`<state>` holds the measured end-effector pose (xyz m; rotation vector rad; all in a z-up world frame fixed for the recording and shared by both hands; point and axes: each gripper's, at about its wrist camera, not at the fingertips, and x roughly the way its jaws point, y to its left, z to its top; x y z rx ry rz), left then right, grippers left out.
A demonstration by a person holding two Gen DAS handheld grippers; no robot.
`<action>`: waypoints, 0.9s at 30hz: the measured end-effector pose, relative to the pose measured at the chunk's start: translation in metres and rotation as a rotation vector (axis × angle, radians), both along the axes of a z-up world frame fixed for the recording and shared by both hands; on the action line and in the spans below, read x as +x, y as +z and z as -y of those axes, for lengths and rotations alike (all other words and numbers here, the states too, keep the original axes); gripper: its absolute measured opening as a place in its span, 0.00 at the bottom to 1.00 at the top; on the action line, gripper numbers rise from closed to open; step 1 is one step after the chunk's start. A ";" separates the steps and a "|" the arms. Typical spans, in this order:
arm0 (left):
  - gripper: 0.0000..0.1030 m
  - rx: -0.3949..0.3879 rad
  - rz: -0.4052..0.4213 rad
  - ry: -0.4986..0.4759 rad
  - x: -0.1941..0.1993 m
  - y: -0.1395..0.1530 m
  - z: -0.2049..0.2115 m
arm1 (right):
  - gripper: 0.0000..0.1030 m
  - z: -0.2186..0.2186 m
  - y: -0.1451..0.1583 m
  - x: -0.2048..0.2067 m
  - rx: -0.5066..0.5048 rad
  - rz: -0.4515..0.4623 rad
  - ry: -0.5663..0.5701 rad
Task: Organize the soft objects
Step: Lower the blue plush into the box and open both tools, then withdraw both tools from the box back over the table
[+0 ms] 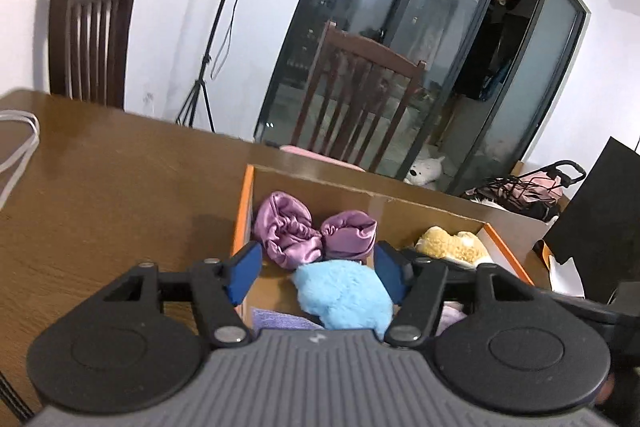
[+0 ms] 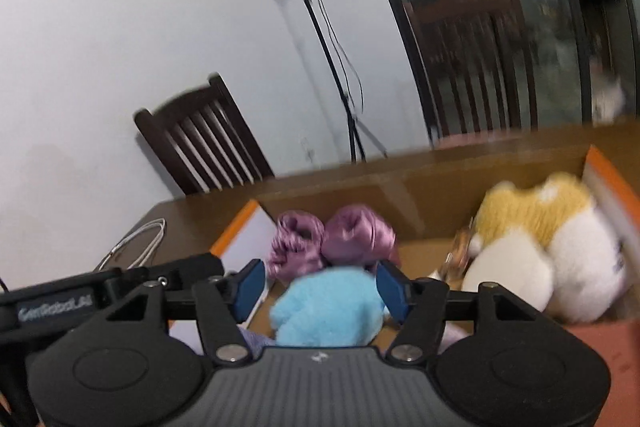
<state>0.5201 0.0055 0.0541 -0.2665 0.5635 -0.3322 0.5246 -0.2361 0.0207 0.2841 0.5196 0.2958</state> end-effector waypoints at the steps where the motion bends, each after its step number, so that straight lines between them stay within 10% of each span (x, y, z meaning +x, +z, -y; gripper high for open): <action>1: 0.66 -0.001 0.011 -0.001 -0.008 0.004 -0.001 | 0.60 0.003 0.007 -0.008 -0.006 0.019 0.004; 13: 0.84 0.196 0.198 0.013 -0.191 0.042 -0.019 | 0.79 0.070 0.076 -0.152 -0.167 0.149 -0.016; 27: 0.97 0.214 0.340 0.032 -0.352 0.049 -0.019 | 0.89 0.088 0.086 -0.333 -0.262 0.287 -0.066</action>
